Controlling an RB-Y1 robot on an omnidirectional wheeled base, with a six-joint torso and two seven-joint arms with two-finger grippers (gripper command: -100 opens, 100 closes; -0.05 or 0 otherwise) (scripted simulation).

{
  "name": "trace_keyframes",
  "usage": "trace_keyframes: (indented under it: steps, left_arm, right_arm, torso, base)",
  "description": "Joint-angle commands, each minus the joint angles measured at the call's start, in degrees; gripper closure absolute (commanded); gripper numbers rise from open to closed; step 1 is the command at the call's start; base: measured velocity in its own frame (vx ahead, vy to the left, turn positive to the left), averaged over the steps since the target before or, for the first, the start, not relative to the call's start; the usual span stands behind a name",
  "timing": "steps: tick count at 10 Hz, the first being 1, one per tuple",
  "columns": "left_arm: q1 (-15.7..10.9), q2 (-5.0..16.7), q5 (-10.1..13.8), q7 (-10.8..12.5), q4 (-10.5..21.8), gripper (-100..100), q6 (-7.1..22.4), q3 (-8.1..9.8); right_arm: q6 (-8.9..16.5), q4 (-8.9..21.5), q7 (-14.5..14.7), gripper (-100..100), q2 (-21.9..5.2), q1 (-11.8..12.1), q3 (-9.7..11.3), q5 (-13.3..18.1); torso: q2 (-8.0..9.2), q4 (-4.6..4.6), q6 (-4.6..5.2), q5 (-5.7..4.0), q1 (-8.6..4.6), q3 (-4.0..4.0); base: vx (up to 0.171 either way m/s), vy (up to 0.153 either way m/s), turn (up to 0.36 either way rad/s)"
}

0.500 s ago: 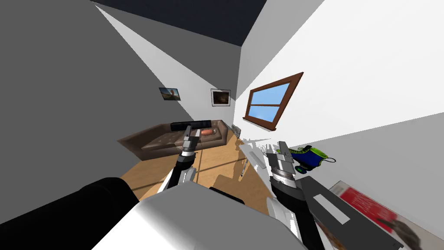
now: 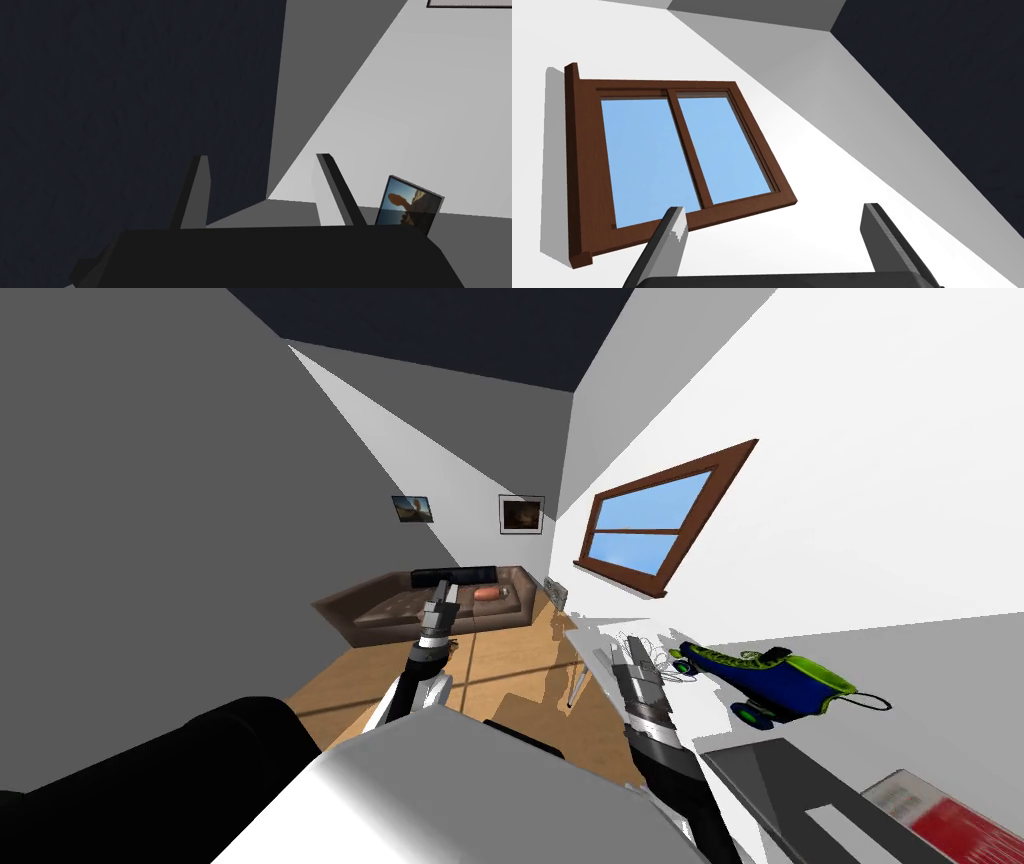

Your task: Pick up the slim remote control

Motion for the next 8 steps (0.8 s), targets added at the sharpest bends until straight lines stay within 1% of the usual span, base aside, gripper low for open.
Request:
trace_keyframes:
  steps: [1,2,3,4,5,6,7,8]
  left_arm:
    - [0.0,0.0,0.0,0.0,0.0,0,0.0,0.0]
    - [0.0,0.0,0.0,0.0,0.0,0,0.0,0.0]
    - [0.0,0.0,0.0,0.0,0.0,0,0.0,0.01]
    - [0.0,0.0,0.0,0.0,0.0,0,0.0,0.0]
    - [0.0,0.0,0.0,0.0,0.0,0,0.0,0.01]
    - [0.0,0.0,0.0,0.0,0.0,0,0.0,0.0]
    - [0.0,0.0,0.0,0.0,0.0,0,0.0,0.01]
    - [0.0,0.0,0.0,0.0,0.0,0,0.0,0.0]
  right_arm:
    - [1.1,1.7,1.6,-100,-0.8,2.9,0.3,-0.7]
    - [1.1,1.7,1.6,-100,-0.8,3.3,0.3,-0.7]
    - [0.9,3.8,2.7,-100,-1.1,5.6,0.6,-1.2]
    - [0.9,3.8,2.7,-100,-1.1,6.0,0.6,-1.2]
    - [0.7,6.1,3.8,-100,-1.4,7.8,0.9,-1.8]
    - [0.7,6.1,3.8,-100,-1.4,9.0,0.9,-1.8]
    - [0.5,8.5,5.1,-100,-1.6,11.2,1.2,-2.4]
    - [0.5,8.6,5.1,-100,-1.6,12.1,1.2,-2.4]
  torso:
    - [0.0,0.0,0.0,0.0,0.0,0.0]
    - [-0.04,0.0,0.0,0.02,0.07,-0.02]
    - [-0.01,0.0,0.04,0.02,-0.01,-0.01]
    - [0.01,0.0,0.01,-0.01,-0.07,0.0]
    - [0.06,0.02,0.03,-0.01,-0.13,0.03]
    - [-0.01,0.0,0.01,0.0,-0.03,0.0]
    - [0.01,0.0,0.03,0.0,-0.09,0.0]
    - [-0.04,0.0,0.01,-0.01,-0.08,-0.02]
  base:
    - [0.094,0.138,0.282]
    - [0.092,0.099,0.051]
    - [0.084,0.084,0.159]
    - [0.071,0.07,0.101]
    - [0.102,0.105,0.179]
    - [0.095,0.075,0.137]
    - [0.109,0.082,0.262]
    - [0.089,0.063,0.118]
